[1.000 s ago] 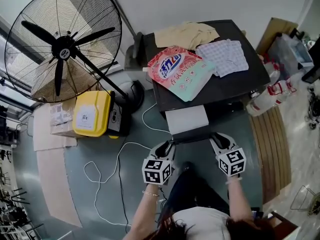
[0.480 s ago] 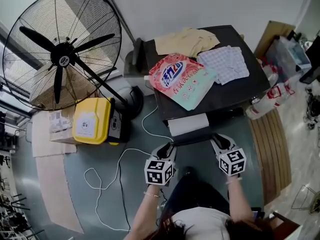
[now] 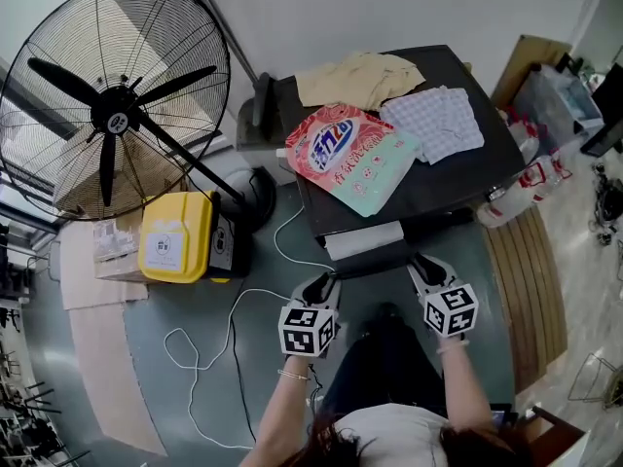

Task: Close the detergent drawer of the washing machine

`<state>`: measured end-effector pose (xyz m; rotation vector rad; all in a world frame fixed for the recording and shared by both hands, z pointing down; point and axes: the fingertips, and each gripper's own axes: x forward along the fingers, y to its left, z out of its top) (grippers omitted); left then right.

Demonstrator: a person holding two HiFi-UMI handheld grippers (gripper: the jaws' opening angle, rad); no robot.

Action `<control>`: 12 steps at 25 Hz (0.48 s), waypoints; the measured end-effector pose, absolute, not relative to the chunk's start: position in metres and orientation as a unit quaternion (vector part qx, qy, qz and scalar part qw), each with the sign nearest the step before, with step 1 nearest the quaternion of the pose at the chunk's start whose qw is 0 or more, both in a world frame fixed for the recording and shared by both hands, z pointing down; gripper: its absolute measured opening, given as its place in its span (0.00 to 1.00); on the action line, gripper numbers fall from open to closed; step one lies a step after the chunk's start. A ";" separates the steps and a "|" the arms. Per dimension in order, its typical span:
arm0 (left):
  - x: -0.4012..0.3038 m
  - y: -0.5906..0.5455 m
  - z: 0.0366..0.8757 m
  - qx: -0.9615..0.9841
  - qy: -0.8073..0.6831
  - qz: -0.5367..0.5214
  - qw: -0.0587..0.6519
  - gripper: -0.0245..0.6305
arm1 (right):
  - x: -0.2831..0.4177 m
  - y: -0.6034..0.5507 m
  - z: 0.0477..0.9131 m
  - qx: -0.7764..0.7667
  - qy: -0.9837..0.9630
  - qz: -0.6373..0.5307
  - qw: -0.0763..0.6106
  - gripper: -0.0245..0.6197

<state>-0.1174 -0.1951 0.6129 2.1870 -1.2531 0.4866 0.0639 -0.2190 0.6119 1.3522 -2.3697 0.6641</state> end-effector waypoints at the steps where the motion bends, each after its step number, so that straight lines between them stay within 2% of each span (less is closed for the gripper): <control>1: -0.117 -0.196 0.613 0.816 -0.470 0.182 0.284 0.21 | 0.064 -0.220 0.612 0.474 -0.832 0.234 0.166 0.21; 12: -0.119 -0.202 0.614 0.803 -0.488 0.180 0.290 0.21 | 0.063 -0.225 0.611 0.462 -0.840 0.238 0.156 0.21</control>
